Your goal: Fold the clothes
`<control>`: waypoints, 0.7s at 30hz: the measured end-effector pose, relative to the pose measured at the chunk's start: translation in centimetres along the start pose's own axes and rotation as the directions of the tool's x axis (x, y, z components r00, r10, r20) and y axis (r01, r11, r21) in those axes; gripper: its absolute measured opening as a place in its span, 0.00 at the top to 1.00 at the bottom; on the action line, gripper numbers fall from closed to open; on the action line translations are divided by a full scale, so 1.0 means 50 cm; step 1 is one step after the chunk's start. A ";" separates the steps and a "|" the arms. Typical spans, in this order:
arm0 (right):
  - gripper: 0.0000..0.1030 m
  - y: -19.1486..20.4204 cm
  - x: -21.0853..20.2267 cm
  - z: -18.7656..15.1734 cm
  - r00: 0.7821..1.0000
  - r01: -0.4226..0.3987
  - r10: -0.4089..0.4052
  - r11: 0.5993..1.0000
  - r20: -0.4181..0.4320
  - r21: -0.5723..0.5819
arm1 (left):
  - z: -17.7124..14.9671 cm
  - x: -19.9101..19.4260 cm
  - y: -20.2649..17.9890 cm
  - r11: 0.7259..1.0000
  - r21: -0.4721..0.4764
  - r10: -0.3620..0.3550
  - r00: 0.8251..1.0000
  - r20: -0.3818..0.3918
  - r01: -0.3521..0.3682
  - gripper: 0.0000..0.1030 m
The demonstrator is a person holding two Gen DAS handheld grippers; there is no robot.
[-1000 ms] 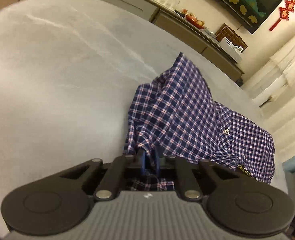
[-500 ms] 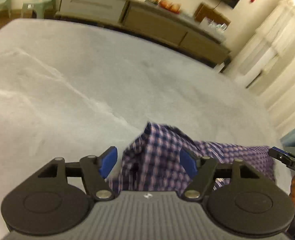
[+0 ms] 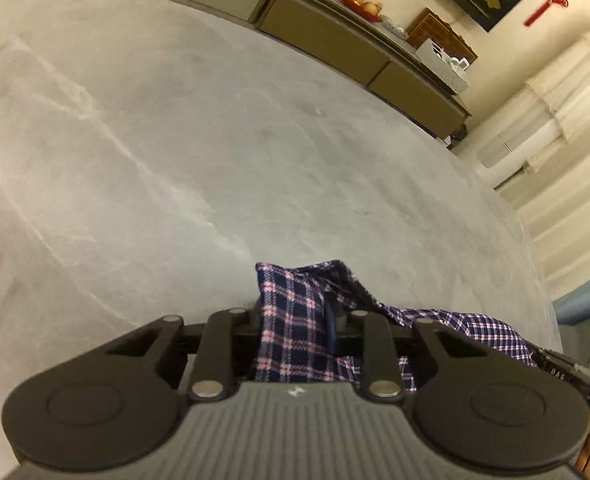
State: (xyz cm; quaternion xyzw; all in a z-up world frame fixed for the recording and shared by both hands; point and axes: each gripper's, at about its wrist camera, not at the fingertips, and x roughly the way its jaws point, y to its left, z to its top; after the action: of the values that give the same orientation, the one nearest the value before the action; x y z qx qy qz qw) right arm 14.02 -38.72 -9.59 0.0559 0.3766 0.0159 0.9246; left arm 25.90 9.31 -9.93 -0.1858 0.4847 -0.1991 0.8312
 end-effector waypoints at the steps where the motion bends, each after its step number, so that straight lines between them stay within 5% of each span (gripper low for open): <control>1: 1.00 0.005 -0.007 0.000 1.000 0.022 -0.021 1.000 0.018 -0.015 | 0.003 0.001 0.001 1.000 -0.003 -0.005 1.000 -0.005 0.005 0.68; 6: 0.88 0.032 -0.039 0.002 0.986 0.134 -0.124 0.988 0.110 -0.083 | -0.008 -0.073 -0.047 0.994 0.076 0.066 0.988 0.142 -0.077 0.66; 7: 0.86 0.039 -0.045 0.001 0.985 0.136 -0.124 0.986 0.122 -0.095 | -0.016 -0.099 -0.066 0.984 0.125 0.096 0.975 0.199 -0.123 0.66; 9: 0.86 0.065 -0.052 -0.005 0.993 0.045 -0.031 0.992 0.116 -0.116 | -0.033 -0.125 -0.096 0.972 0.214 0.050 0.971 0.235 -0.102 0.65; 12: 0.78 0.101 -0.056 -0.017 0.992 -0.076 0.090 0.986 0.091 -0.147 | -0.048 -0.085 -0.103 0.962 0.256 0.063 0.986 0.152 -0.100 0.64; 15: 0.67 0.105 -0.009 -0.048 0.998 -0.053 0.048 0.983 -0.029 -0.178 | -0.077 -0.069 -0.089 0.962 0.242 0.100 0.989 0.109 -0.124 0.61; 18: 0.54 0.076 -0.020 -0.046 0.998 -0.052 0.048 0.992 -0.039 -0.113 | -0.116 -0.088 -0.082 0.967 0.228 0.090 0.990 0.106 -0.112 0.60; 21: 0.54 0.080 -0.076 -0.055 0.999 -0.037 0.041 0.993 0.034 -0.110 | -0.156 -0.106 -0.075 0.972 0.214 0.080 0.992 0.102 -0.100 0.61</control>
State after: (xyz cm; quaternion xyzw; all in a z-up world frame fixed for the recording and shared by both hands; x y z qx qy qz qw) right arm 9.41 -34.79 -8.44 0.0127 0.3571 0.0534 0.9324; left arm 16.09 7.94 -7.74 -0.0801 0.4287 -0.2045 0.8764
